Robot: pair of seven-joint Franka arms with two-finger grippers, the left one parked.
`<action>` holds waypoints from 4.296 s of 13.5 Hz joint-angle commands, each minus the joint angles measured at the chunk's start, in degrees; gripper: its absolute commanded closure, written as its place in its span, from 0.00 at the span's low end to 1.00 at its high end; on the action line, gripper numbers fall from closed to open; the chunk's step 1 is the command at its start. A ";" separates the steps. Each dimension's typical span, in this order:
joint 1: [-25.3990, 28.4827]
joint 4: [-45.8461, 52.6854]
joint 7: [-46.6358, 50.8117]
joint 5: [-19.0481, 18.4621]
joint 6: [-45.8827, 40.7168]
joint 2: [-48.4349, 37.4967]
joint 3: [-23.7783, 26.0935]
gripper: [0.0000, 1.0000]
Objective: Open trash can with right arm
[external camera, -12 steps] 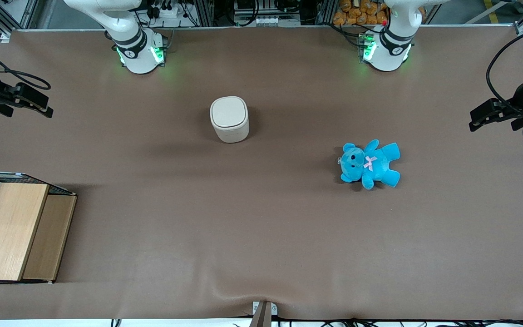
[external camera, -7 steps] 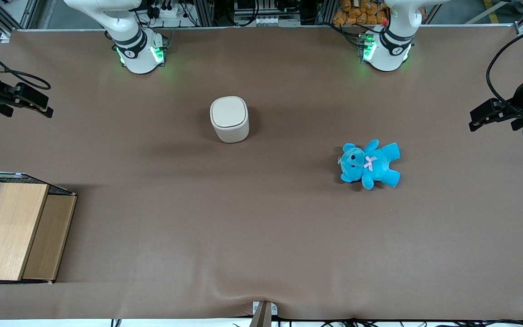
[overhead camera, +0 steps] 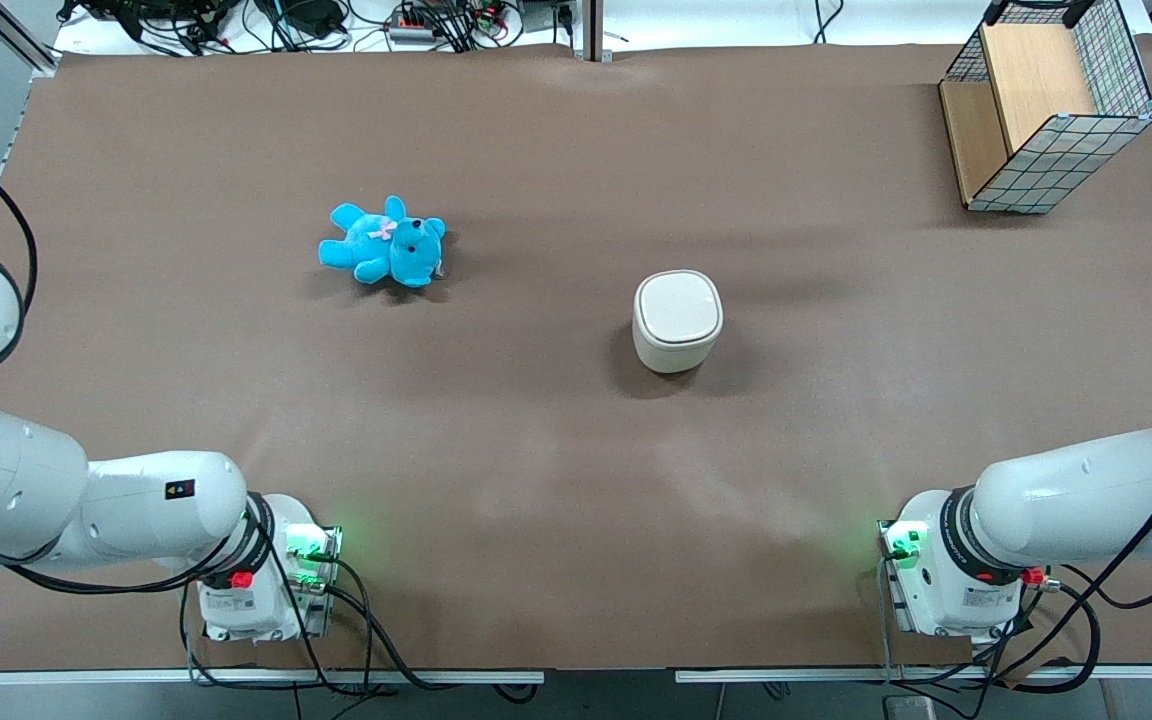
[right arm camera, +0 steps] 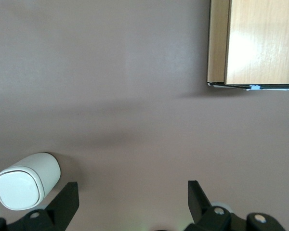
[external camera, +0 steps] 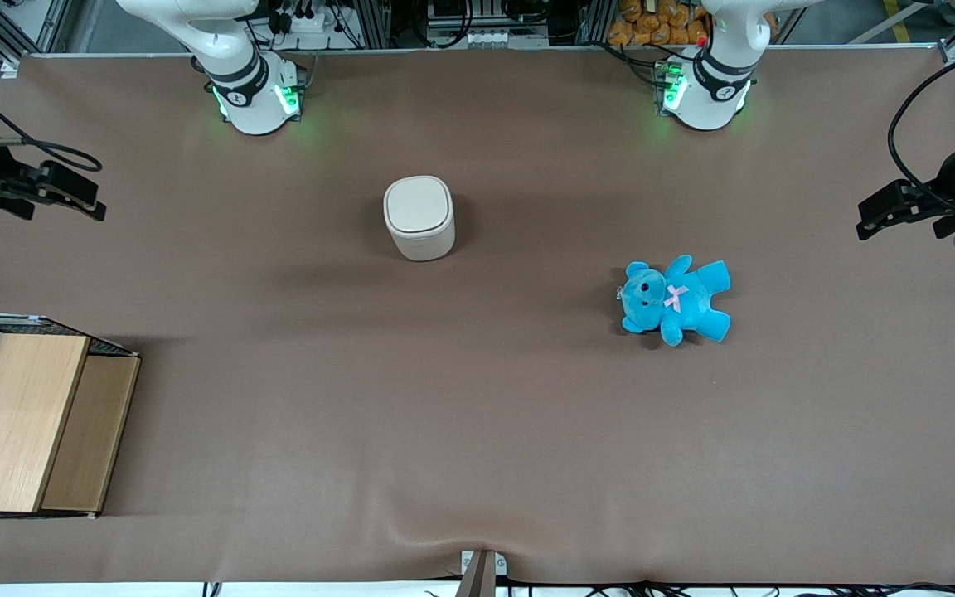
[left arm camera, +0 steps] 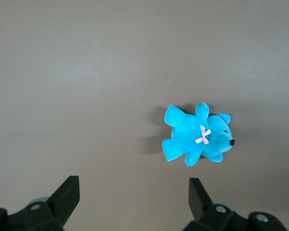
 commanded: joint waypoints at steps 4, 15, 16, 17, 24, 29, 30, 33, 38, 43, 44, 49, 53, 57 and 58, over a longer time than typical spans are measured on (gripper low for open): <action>5.41 -2.16 5.17 0.72 -0.80 0.35 0.42 0.00; 16.58 -11.83 10.45 5.64 2.09 -0.44 0.68 0.64; 17.98 -12.88 11.85 5.64 3.32 -0.53 0.60 0.72; 18.61 -14.46 12.21 5.72 4.98 -0.70 0.68 0.79; 24.76 -23.43 14.06 5.64 12.02 -2.46 0.68 1.00; 30.02 -35.72 17.82 5.73 25.36 -6.32 0.68 1.00; 31.78 -37.13 20.02 5.73 27.48 -6.24 0.68 1.00; 35.39 -41.09 23.19 5.73 32.93 -6.15 0.68 1.00; 38.91 -43.12 27.51 5.64 39.36 -3.96 0.68 1.00; 39.97 -44.00 28.74 5.64 44.19 -0.97 0.68 1.00; 39.97 -44.00 28.74 5.55 44.89 -0.44 0.68 1.00; 40.50 -44.09 28.83 5.55 46.48 1.05 0.68 1.00; 40.94 -44.44 28.83 5.46 47.27 1.76 0.60 1.00; 41.38 -46.20 28.92 5.46 50.96 2.81 0.60 1.00; 41.29 -46.37 28.83 5.46 51.49 3.25 0.60 1.00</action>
